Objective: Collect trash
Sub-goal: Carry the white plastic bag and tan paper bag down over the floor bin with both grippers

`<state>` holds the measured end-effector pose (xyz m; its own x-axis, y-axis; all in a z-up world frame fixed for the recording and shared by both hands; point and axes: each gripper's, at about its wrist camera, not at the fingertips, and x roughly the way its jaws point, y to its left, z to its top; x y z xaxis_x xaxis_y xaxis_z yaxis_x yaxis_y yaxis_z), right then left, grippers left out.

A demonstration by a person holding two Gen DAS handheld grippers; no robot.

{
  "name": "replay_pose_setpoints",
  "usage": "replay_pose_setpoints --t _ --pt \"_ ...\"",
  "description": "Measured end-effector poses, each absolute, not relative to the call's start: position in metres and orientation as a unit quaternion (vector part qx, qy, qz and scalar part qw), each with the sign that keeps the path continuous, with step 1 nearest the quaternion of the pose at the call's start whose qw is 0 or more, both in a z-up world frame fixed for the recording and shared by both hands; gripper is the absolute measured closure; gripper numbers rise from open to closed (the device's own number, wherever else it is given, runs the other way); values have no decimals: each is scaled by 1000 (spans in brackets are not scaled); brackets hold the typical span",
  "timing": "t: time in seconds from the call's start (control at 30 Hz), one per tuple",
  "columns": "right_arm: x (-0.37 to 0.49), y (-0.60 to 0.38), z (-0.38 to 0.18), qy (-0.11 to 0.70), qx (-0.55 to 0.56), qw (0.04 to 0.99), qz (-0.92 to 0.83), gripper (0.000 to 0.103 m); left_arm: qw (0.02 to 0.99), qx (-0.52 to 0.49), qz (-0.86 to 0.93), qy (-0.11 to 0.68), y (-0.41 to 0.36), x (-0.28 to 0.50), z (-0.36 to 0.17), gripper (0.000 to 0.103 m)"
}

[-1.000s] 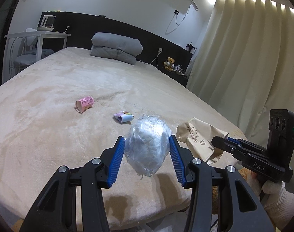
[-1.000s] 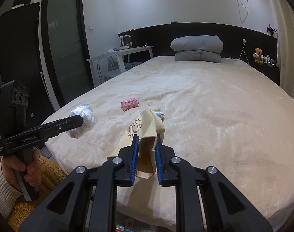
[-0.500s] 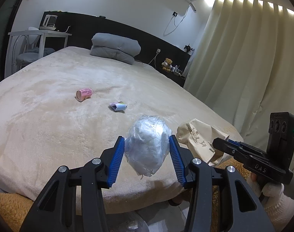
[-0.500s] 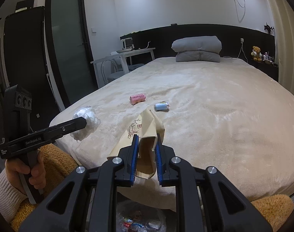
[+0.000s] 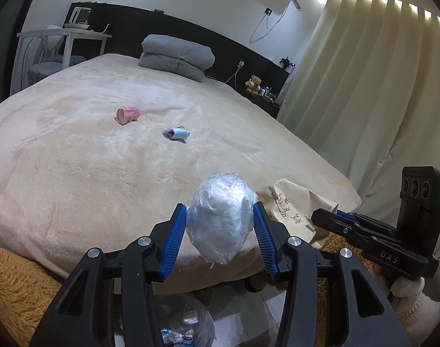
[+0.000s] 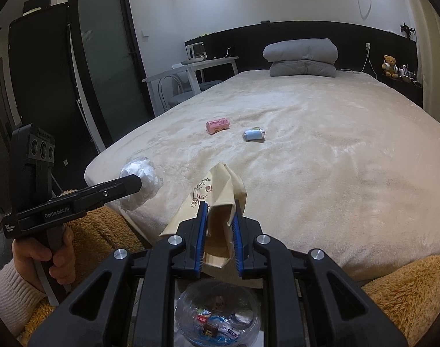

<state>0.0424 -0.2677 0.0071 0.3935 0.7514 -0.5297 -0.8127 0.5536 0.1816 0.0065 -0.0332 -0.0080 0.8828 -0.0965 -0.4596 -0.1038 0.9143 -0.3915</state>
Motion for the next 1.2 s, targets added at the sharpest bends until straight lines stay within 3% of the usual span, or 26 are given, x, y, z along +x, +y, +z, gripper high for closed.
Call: replay_pose_setpoints --t 0.5,1.2 --pt "23 -258 -29 359 -86 794 483 85 921 -240 7 307 -43 -1 -42 57" --pt "25 -222 -94 467 -173 735 460 85 838 -298 24 457 -27 14 -115 57"
